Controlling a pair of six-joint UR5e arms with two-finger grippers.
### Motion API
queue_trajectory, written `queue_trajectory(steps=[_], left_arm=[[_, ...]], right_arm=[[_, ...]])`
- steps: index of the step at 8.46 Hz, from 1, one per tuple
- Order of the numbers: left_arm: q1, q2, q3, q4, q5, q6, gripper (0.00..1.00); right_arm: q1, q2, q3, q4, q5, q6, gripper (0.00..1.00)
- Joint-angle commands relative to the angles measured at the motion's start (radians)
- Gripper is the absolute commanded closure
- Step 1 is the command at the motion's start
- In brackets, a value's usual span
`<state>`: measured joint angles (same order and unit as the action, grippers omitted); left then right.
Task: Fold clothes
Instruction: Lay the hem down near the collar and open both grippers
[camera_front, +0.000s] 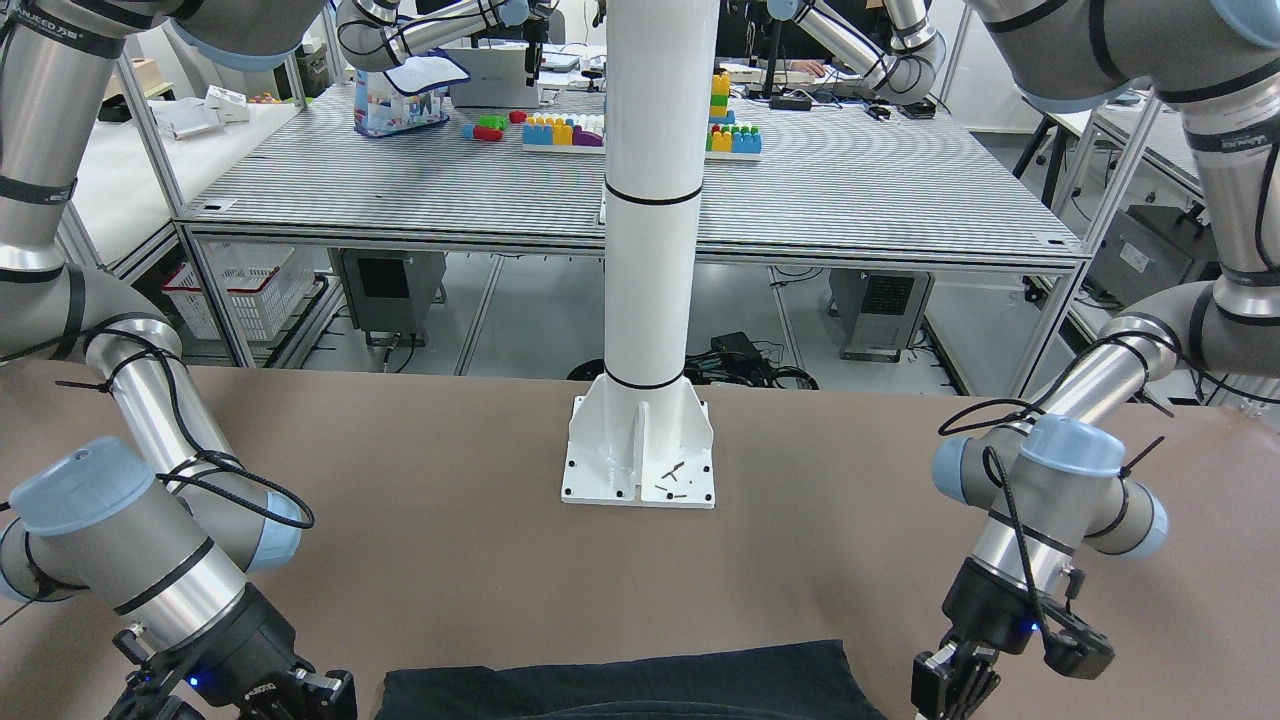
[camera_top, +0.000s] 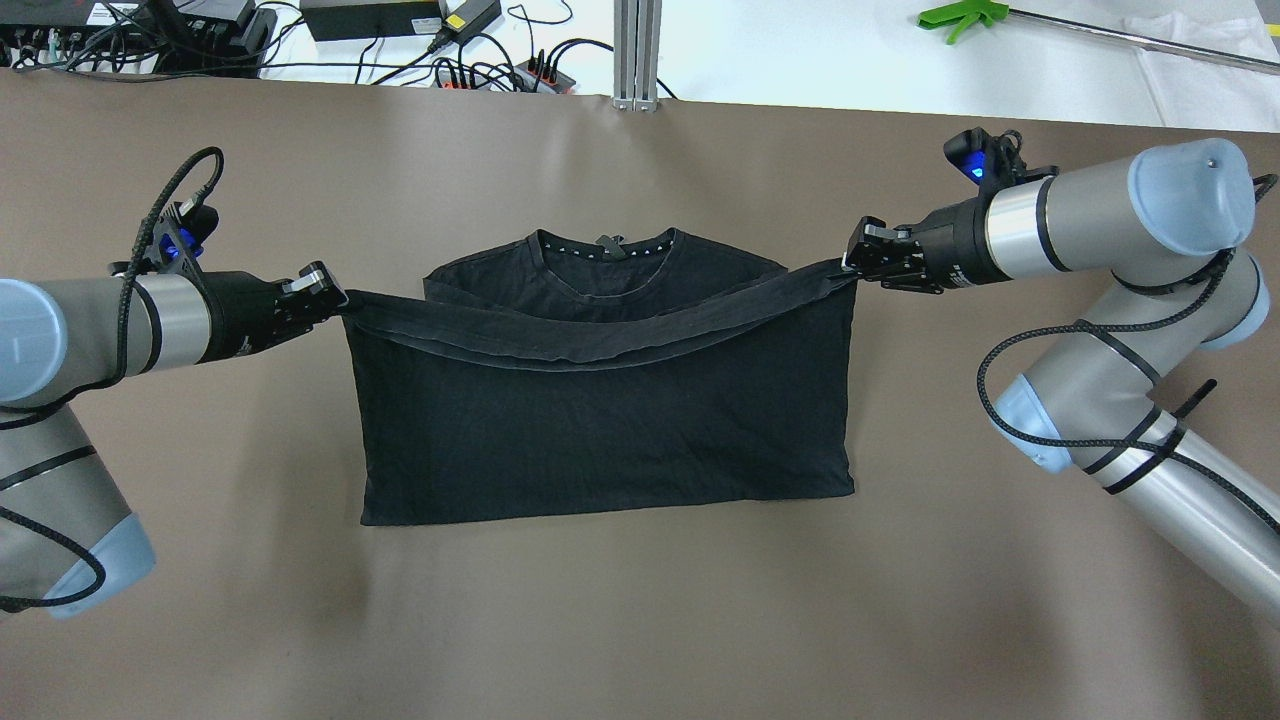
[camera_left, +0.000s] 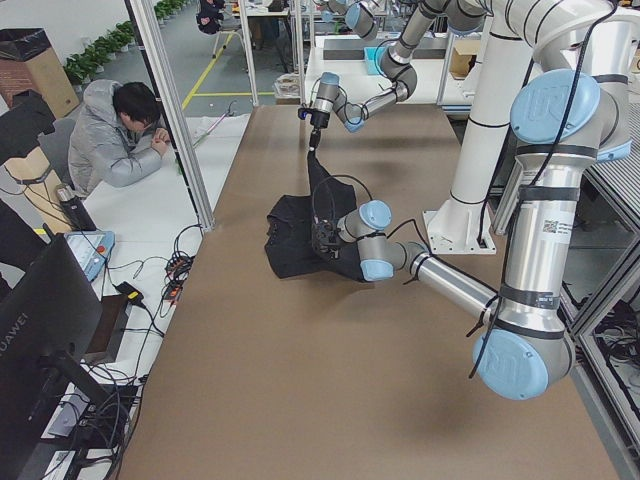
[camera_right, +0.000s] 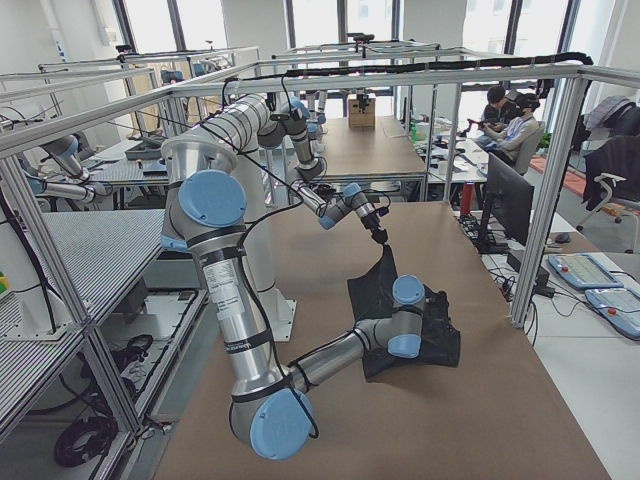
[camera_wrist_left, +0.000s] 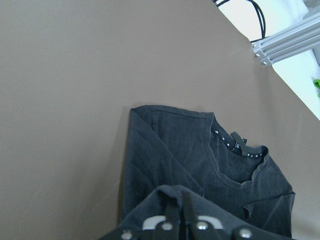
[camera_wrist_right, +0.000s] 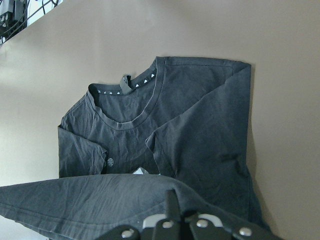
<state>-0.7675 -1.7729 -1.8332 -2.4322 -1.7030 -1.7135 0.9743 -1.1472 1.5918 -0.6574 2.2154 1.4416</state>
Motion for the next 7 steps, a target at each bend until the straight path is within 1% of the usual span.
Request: queue_trajectory(steps=[1,2,6,7], left_arm=[[-0.045,-0.072,0.11,-0.001,-0.001,0.0,1.0],[-0.049,-0.086,0.152,-0.002,0.002,0.005,1.0],[-0.059,-0.094,0.212,-0.004,0.006,0.029,1.0],[-0.061,-0.094,0.232,-0.002,0.006,0.038,1.0]], right_arm=[[-0.002,0.059,-0.09,0.001,-0.058,-0.001,1.0],[-0.002,0.069,-0.122,0.004,-0.075,-0.001,1.0],[-0.005,0.066,-0.165,0.004,-0.134,-0.021,1.0],[-0.003,0.066,-0.179,0.004,-0.137,-0.027,1.0]])
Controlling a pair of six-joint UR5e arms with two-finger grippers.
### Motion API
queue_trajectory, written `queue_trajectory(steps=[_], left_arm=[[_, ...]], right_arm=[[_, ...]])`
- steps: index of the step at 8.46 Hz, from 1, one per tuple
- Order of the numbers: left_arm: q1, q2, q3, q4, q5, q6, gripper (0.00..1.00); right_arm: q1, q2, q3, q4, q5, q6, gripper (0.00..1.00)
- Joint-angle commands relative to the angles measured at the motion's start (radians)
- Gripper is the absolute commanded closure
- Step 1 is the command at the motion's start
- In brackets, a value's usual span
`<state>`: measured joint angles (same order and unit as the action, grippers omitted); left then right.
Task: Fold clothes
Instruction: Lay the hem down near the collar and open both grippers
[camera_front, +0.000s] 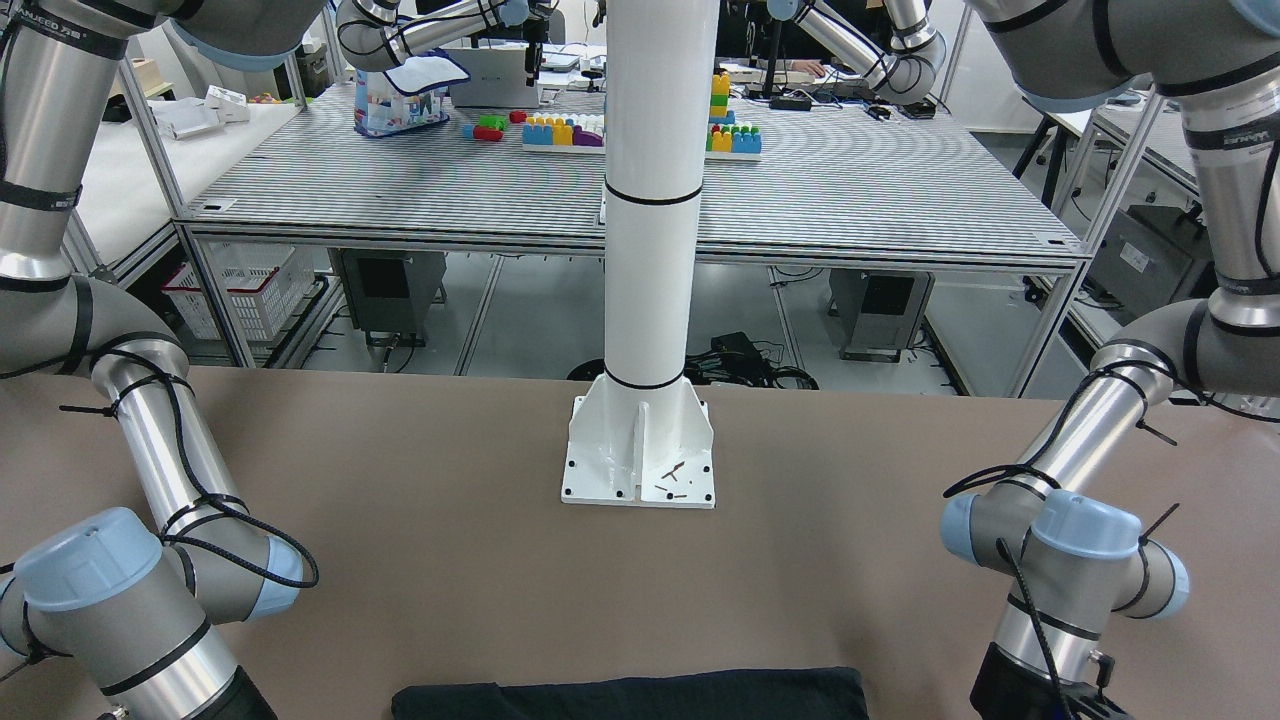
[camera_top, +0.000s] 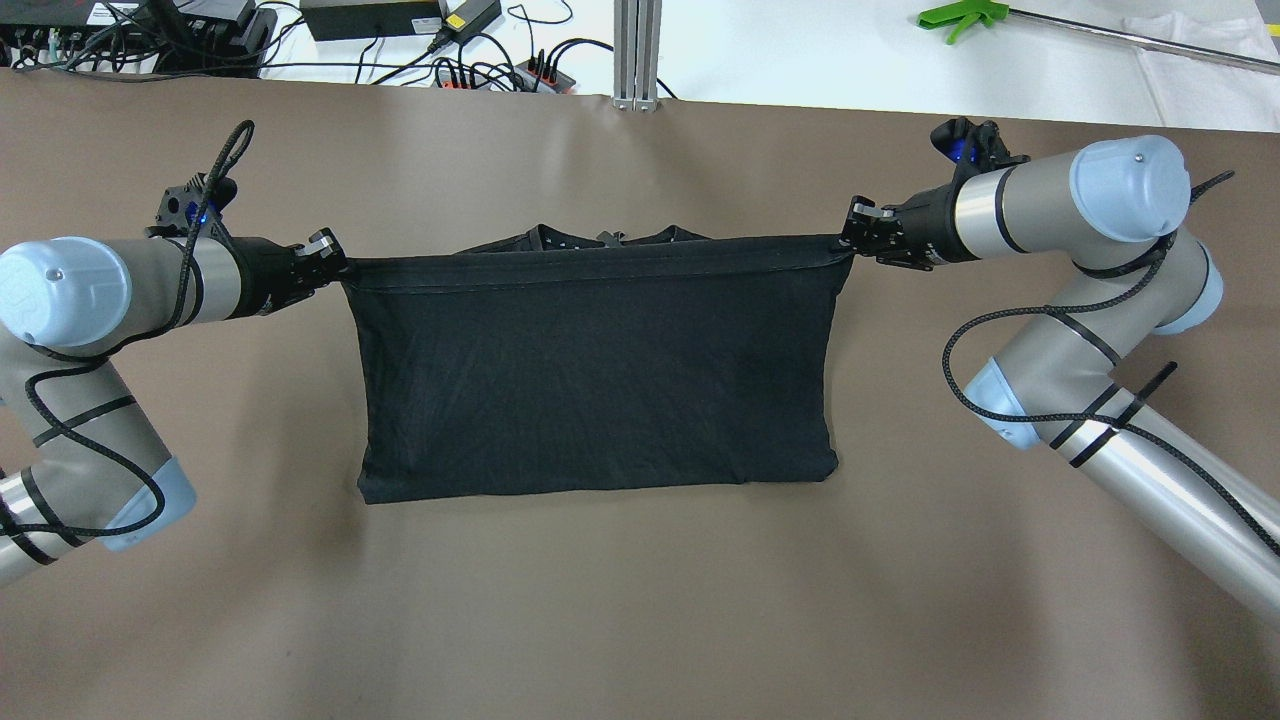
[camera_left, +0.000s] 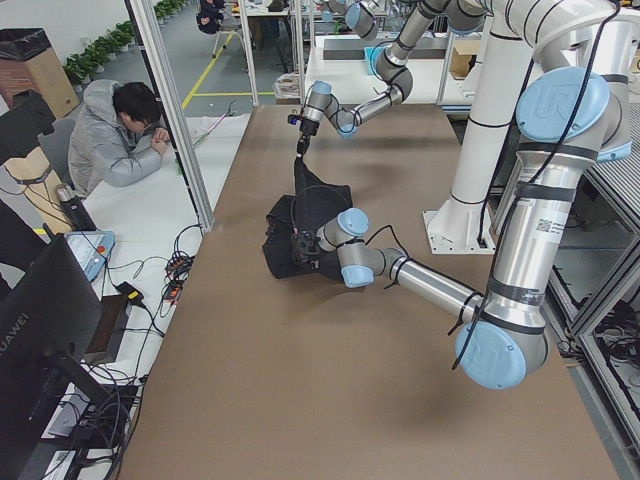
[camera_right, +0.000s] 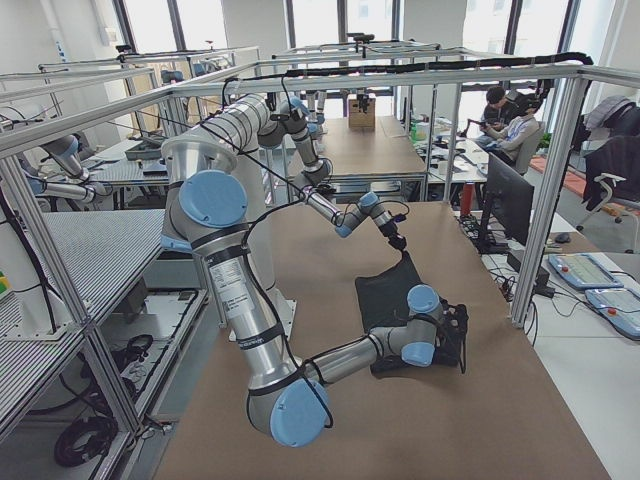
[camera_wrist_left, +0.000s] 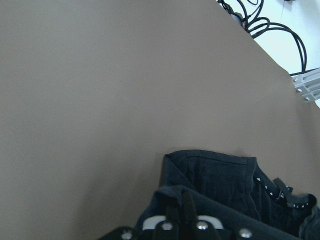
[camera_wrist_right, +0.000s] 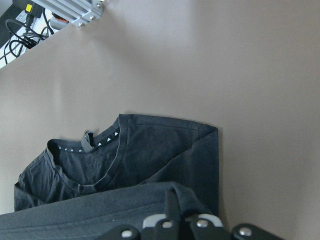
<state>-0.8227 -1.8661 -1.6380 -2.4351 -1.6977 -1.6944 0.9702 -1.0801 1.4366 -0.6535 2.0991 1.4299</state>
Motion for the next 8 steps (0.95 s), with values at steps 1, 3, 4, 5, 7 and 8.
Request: queue_trajectory(steps=[1,3,4,5,7,8], left_arm=[[-0.013,-0.014,0.047,0.002,0.001,0.018,1.0],[-0.015,-0.077,0.063,0.005,0.001,0.015,1.0],[-0.015,-0.093,0.064,0.005,0.001,0.006,1.0],[-0.015,-0.12,0.063,0.036,0.0,-0.002,1.0],[-0.015,-0.188,0.063,0.137,0.001,-0.005,1.0],[-0.018,-0.188,0.063,0.14,0.001,-0.005,1.0]], right_arm=[[-0.001,-0.001,-0.025,0.0,-0.024,-0.016,1.0],[-0.001,0.018,-0.025,-0.002,-0.025,-0.013,1.0],[-0.001,0.032,-0.025,-0.003,-0.025,-0.011,1.0],[-0.001,0.04,-0.025,-0.006,-0.025,-0.009,1.0],[-0.005,0.06,-0.044,-0.008,-0.037,-0.008,1.0],[-0.008,0.068,-0.06,-0.008,-0.062,-0.008,1.0]])
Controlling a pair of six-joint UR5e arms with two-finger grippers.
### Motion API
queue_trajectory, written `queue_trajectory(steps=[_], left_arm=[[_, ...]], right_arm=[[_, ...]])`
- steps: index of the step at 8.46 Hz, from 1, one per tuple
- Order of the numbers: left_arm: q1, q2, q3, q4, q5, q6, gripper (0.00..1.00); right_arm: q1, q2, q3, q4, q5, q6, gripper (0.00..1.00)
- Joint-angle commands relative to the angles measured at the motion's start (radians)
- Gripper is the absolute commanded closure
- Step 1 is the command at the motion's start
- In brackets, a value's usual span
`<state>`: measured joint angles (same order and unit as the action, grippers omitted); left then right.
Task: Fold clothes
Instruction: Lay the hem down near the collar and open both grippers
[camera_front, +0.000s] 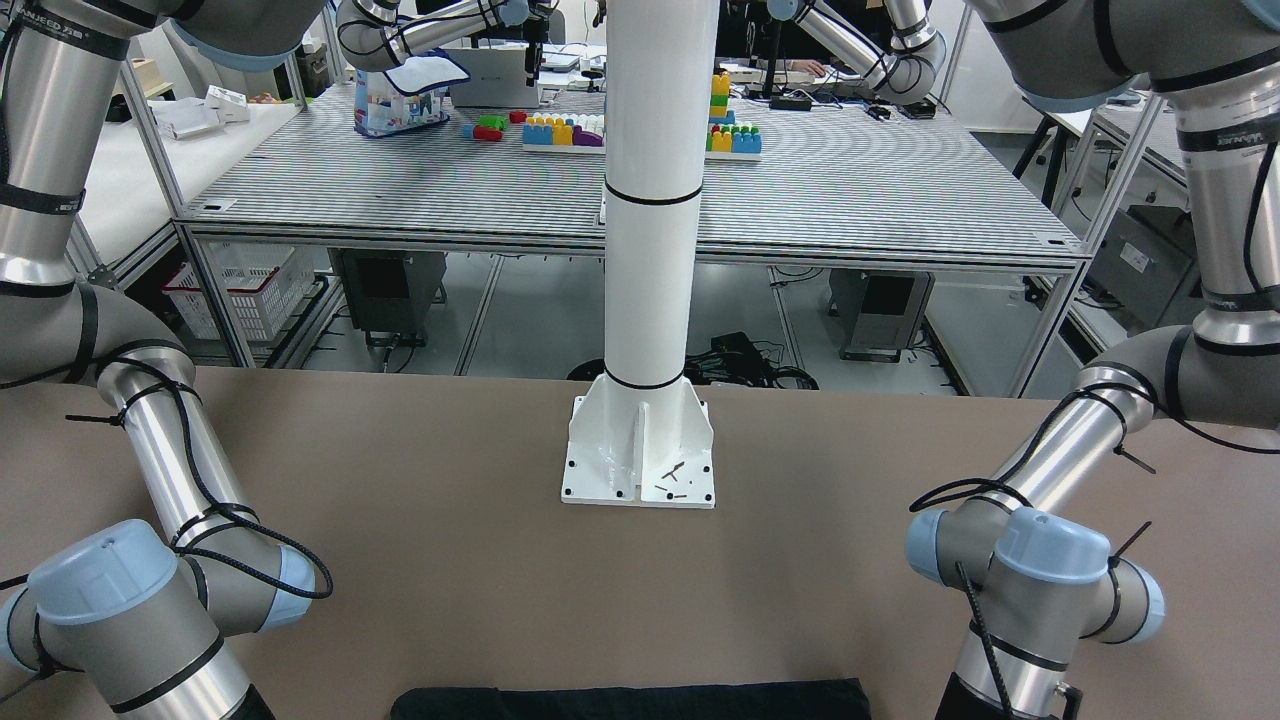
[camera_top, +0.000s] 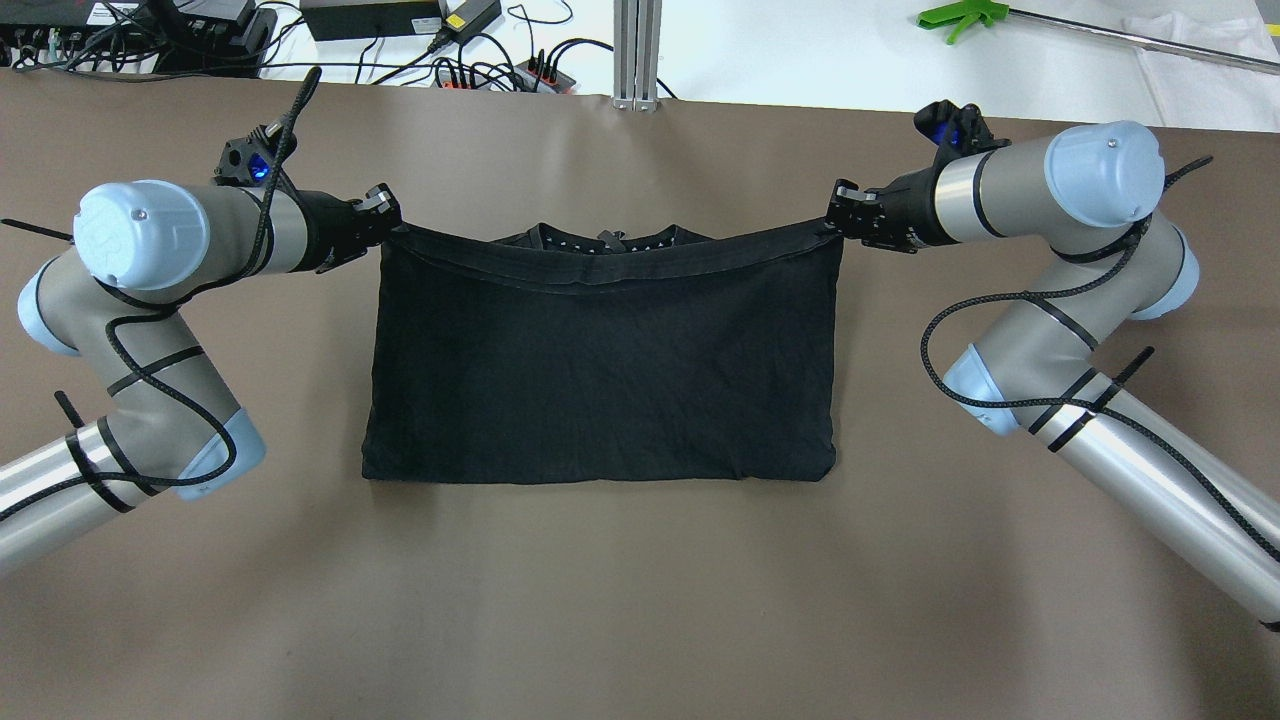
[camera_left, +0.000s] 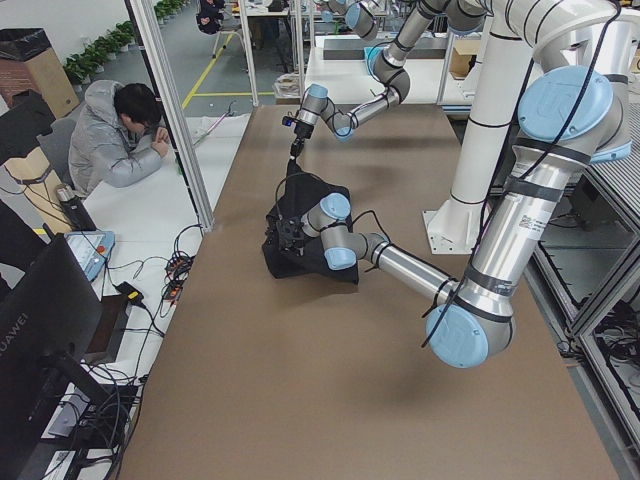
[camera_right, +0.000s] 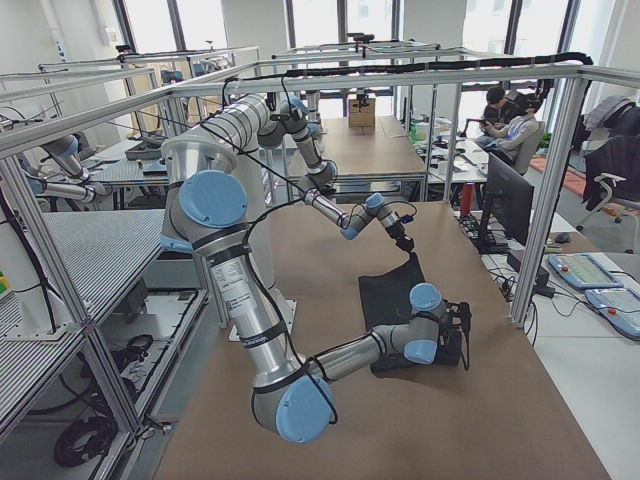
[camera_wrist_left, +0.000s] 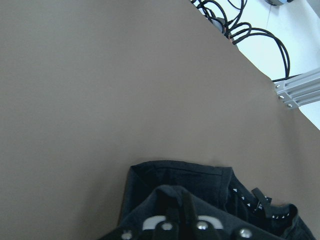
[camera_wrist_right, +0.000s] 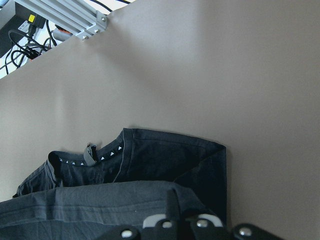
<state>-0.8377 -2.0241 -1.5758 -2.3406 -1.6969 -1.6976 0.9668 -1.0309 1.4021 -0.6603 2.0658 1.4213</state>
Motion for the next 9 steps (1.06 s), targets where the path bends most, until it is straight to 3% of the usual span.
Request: queue_trajectory(steps=[1,5,6,7,8,9], left_arm=[[-0.004,-0.028,0.002,0.046,0.0,-0.001,1.0],[-0.006,-0.021,0.019,0.046,0.002,-0.001,1.0],[-0.006,-0.018,0.025,0.046,0.005,0.001,1.0],[-0.004,-0.016,0.028,0.046,0.026,0.009,0.1],[-0.004,-0.016,0.029,0.046,0.064,0.004,0.0],[-0.006,-0.015,0.034,0.047,0.066,0.007,0.0]], right_arm=[[-0.005,0.025,-0.038,-0.001,-0.035,0.001,1.0],[-0.019,0.022,-0.057,0.005,-0.061,-0.004,1.0],[-0.029,0.023,-0.054,0.007,-0.061,-0.002,0.54],[-0.04,0.025,-0.046,0.007,-0.062,-0.002,0.07],[-0.042,0.022,-0.046,0.005,-0.064,-0.001,0.06],[-0.042,0.022,-0.046,0.004,-0.061,0.001,0.07]])
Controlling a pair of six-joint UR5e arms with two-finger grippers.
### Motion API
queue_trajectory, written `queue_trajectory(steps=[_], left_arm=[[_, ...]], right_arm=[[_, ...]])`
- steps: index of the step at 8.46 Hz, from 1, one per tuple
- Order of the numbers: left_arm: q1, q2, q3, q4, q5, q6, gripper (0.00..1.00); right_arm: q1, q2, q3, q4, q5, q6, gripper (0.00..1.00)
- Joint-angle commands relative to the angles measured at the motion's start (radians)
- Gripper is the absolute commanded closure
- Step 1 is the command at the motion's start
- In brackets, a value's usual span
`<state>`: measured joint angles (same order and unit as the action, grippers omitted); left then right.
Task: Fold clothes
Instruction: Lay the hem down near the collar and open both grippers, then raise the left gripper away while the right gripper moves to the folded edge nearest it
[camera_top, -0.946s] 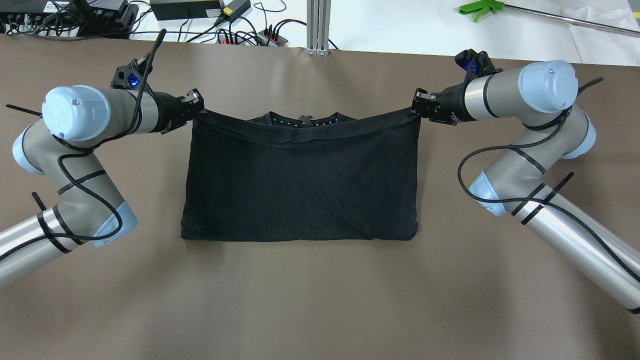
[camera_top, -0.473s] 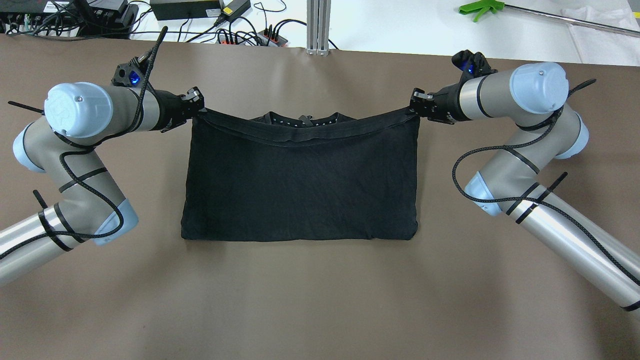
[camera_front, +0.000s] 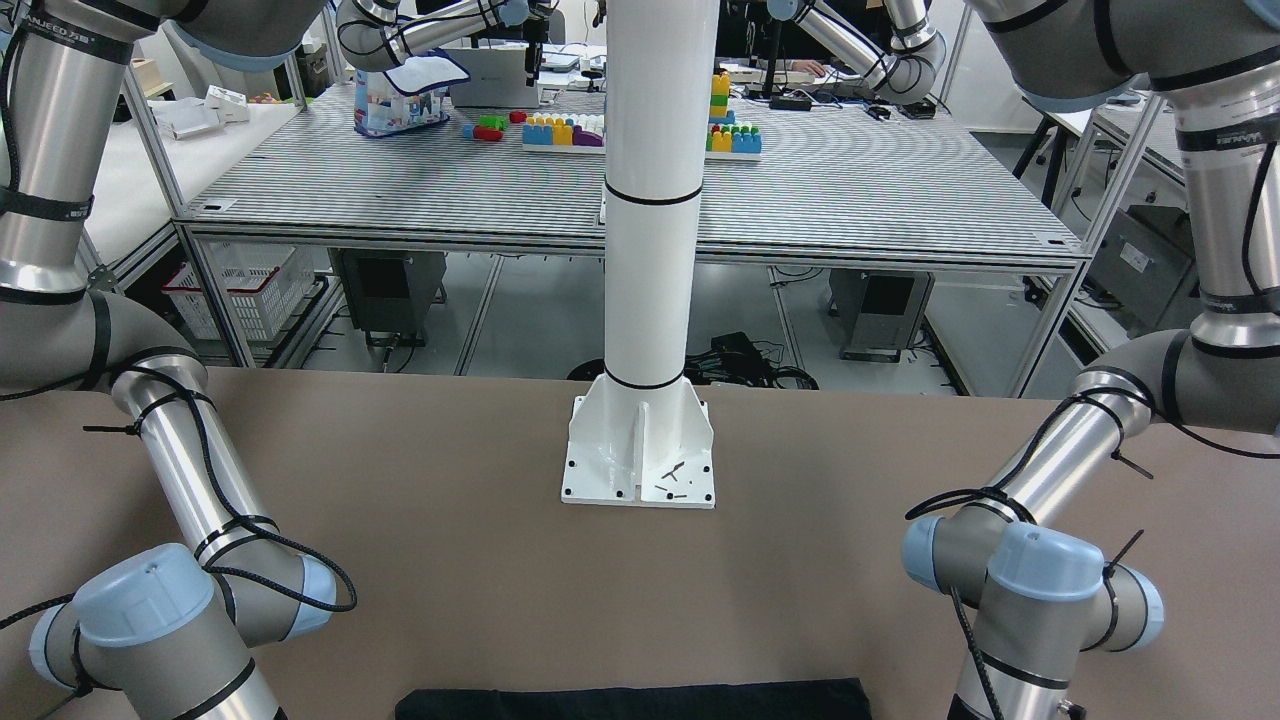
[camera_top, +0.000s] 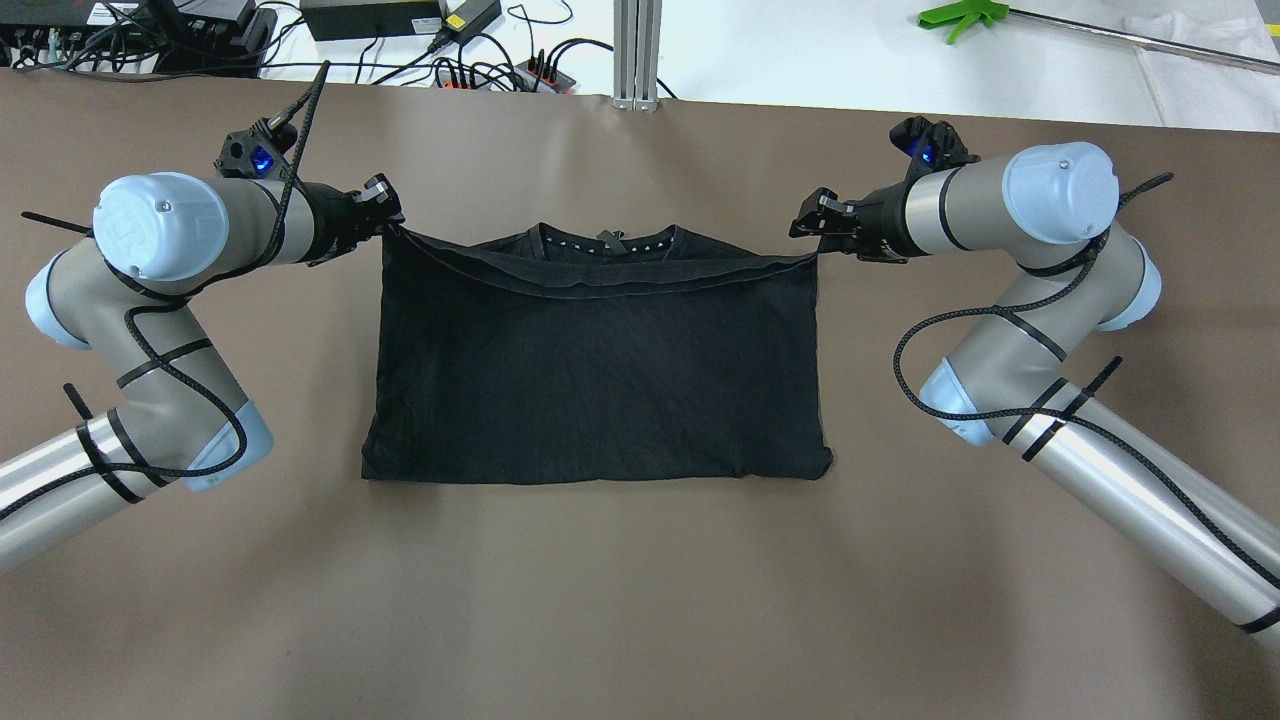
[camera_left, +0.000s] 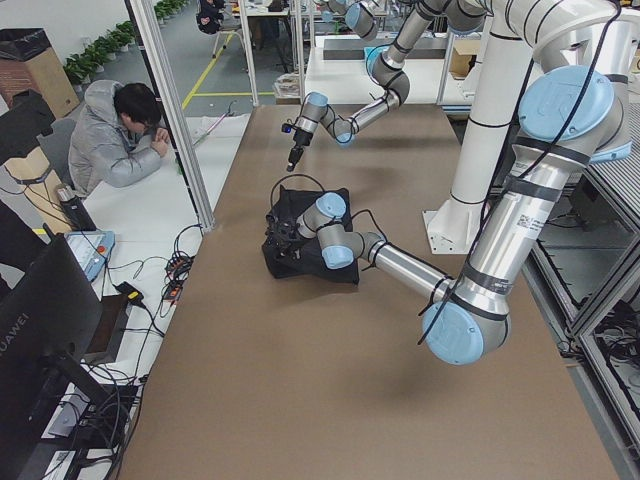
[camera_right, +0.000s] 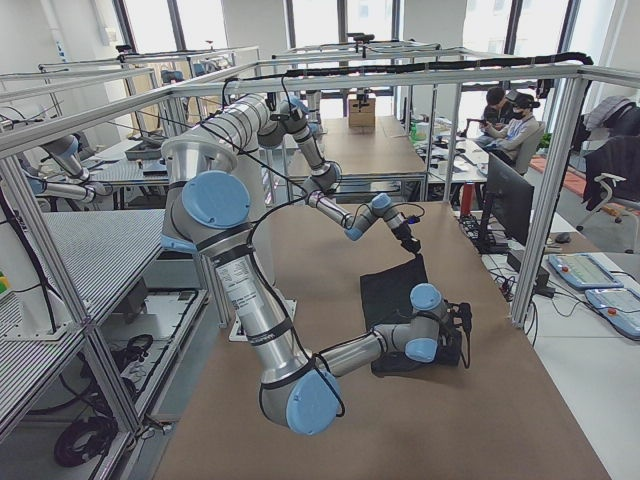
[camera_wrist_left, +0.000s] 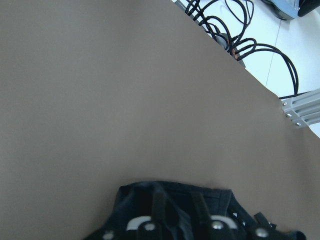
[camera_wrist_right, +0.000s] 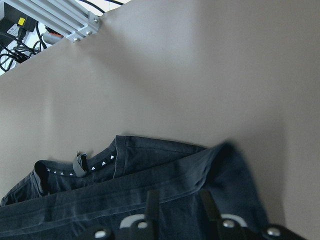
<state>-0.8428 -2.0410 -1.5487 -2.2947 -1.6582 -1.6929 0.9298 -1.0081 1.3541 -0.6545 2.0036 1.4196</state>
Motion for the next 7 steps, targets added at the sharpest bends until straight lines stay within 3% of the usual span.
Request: queue_trajectory(steps=[1,4,7], left_arm=[[-0.01,0.001,0.01,0.001,0.028,0.002,0.0],[-0.028,-0.004,0.007,0.029,0.023,0.002,0.0],[-0.029,-0.005,-0.007,0.051,0.026,0.001,0.0]], right_arm=[[-0.005,-0.003,0.002,-0.002,0.004,0.007,0.07],[-0.008,-0.047,0.026,0.0,0.023,0.01,0.07],[-0.122,-0.194,0.193,-0.008,0.037,0.019,0.08]])
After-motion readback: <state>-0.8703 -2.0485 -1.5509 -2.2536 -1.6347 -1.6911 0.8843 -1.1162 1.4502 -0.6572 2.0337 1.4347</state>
